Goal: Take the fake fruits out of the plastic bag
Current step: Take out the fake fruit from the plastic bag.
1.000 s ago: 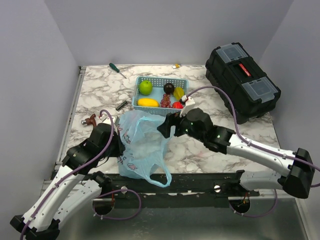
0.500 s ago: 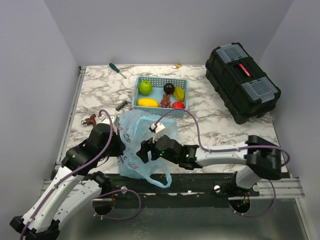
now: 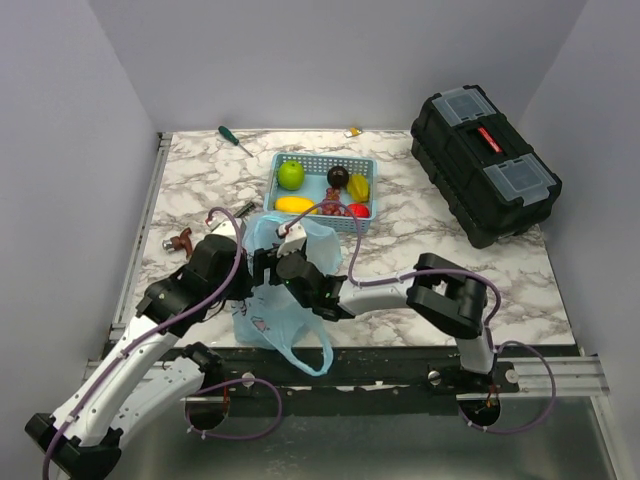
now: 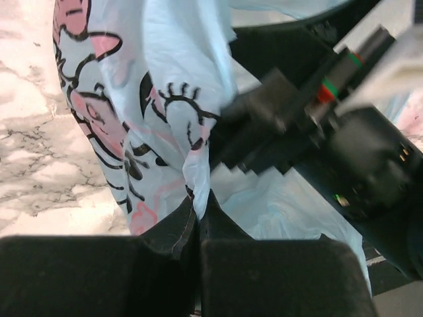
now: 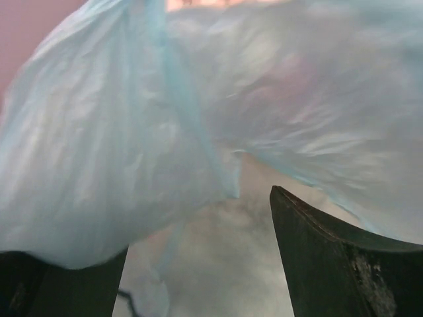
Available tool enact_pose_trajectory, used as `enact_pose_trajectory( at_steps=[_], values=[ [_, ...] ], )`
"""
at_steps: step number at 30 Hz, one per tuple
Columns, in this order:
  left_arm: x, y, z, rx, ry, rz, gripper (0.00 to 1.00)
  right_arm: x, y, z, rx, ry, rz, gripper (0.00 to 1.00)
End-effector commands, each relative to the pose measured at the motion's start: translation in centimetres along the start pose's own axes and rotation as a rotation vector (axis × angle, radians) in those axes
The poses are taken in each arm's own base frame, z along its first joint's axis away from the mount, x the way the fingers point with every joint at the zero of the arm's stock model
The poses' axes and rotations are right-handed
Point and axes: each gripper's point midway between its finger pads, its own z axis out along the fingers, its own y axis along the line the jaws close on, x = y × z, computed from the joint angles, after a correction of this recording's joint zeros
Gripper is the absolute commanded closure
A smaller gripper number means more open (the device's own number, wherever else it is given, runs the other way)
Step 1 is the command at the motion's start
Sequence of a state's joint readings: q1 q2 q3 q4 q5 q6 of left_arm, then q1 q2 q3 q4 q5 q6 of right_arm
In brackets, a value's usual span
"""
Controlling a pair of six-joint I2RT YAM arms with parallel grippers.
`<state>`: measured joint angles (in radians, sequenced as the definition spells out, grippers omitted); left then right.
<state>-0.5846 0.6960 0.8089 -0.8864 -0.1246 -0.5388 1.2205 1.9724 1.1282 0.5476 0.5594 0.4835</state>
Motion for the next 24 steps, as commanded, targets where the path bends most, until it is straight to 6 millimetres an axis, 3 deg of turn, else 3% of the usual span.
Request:
enact_pose_trajectory(
  at_steps=[1,8,15,24],
  values=[
    [-1.7,-0.5,-0.5,0.025,-0.079,0.017,1.00,-1.8,-2.2,2.9,0.093,-0.104,0.014,0.15],
    [-2.8,-0.8,-0.5,0.031,-0.116,0.024,1.00,-2.4,-4.4,5.7,0.136,-0.148,0.048,0.11],
    [-3.4,-0.7,0.3,0.006,-0.122,0.040,1.00,-2.0,-3.8,8.3,0.103,-0.148,0.029,0.05],
    [-2.7,-1.4,0.9,0.047,-0.100,0.034,1.00,0.2,-2.2,12.5,0.039,-0.099,0.026,0.02]
  ],
)
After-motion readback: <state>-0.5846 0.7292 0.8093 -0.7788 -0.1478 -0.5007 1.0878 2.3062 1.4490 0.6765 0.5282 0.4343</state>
